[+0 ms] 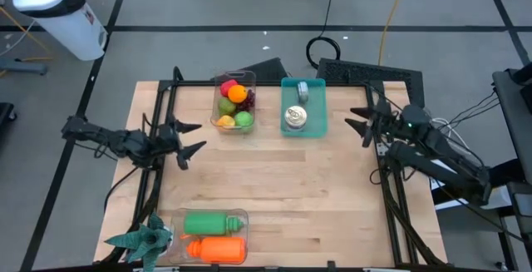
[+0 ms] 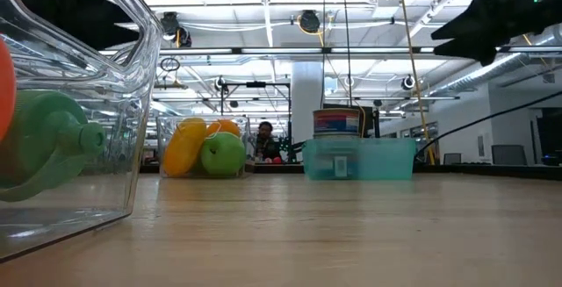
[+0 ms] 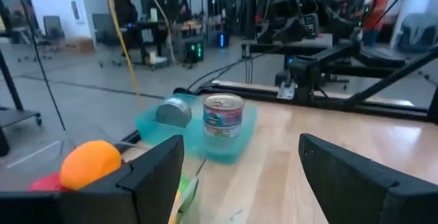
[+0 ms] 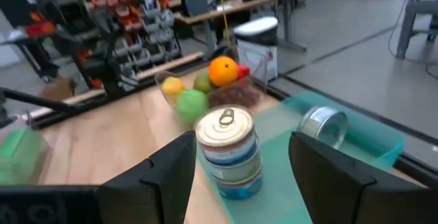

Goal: Pick & Place Food Item
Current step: Return to Home Position

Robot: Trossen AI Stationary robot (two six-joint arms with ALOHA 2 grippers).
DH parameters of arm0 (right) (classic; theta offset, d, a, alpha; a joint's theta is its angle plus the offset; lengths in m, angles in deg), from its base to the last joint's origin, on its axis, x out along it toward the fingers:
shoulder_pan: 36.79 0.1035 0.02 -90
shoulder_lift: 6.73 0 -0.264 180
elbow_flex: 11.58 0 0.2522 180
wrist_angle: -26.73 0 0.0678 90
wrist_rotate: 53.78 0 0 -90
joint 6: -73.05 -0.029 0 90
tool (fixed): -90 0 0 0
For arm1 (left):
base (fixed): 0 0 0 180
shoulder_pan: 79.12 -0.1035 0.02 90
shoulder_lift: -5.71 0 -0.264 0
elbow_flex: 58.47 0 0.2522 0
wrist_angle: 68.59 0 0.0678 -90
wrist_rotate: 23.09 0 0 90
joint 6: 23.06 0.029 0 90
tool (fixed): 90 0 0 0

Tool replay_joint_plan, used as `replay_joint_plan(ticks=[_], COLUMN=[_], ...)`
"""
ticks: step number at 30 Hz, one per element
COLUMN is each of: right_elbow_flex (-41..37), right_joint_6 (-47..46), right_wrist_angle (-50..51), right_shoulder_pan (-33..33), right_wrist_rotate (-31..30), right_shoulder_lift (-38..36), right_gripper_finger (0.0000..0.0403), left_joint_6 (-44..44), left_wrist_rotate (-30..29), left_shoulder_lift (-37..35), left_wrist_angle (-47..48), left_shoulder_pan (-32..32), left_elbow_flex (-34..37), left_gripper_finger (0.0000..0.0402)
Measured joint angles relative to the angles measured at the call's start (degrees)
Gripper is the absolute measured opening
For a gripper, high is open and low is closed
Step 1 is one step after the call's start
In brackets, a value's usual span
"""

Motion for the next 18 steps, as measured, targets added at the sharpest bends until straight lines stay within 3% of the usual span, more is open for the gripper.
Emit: replay_joint_plan(ticks=[5, 10, 18], right_elbow_flex=[-1.57, -4.54, -11.63], right_joint_6=[-0.36, -0.38, -2.57], right_wrist_angle=[-0.02, -1.23, -12.14], right_shoulder_pan=[3.51, 7.52, 15.52], right_wrist_rotate=[-0.76, -0.74, -0.33], right_shoulder_lift=[-5.06, -7.9, -9.96], right_gripper_finger=[0.0219, 0.0219, 0.0219], left_joint_6=[-1.88, -5.71, 1.06], left_wrist_rotate=[0.74, 10.87, 15.75], left_shoulder_lift=[-3.56, -3.46, -6.29], left_wrist_angle=[-4.63, -8.66, -10.14], left_shoulder_pan=[-1.17, -3.79, -6.18], left_elbow_flex=[6.02, 11.49, 12.18], left_gripper_finger=[0.0294, 0.0294, 0.0294])
